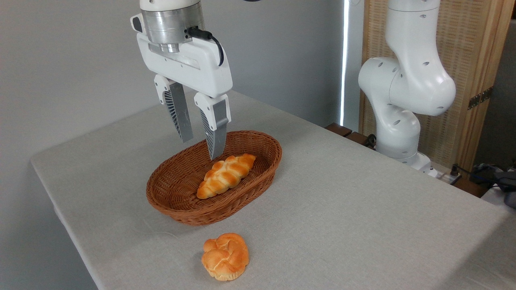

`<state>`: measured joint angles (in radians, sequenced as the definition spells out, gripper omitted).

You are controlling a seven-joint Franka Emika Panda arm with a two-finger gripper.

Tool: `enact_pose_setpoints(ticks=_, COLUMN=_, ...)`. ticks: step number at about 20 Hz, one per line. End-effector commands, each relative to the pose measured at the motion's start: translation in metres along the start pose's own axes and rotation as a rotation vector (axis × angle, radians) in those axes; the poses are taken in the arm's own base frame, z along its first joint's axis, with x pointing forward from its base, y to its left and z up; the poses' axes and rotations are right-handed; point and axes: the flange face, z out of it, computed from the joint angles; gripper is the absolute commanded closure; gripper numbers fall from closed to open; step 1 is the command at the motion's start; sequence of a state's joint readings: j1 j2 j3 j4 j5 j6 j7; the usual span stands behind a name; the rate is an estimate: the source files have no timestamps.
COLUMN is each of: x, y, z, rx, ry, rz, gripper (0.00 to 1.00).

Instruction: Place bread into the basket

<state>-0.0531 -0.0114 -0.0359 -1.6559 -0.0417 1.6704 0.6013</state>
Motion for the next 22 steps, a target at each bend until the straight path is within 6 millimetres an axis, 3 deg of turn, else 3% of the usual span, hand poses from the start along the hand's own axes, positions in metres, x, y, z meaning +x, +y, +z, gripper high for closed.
enact_pose_setpoints(ticks=1, x=-0.009, y=-0.007, z=-0.01, rx=-0.078, ry=0.049, rz=-0.025, gripper=0.0)
enact_pose_setpoints(ticks=15, x=-0.009, y=-0.007, z=-0.011, rx=-0.074, ry=0.053, rz=-0.034, gripper=0.0)
enact_pose_setpoints(ticks=22, x=-0.002, y=-0.037, z=-0.003, rx=0.007, ry=0.136, rz=-0.061, gripper=0.0)
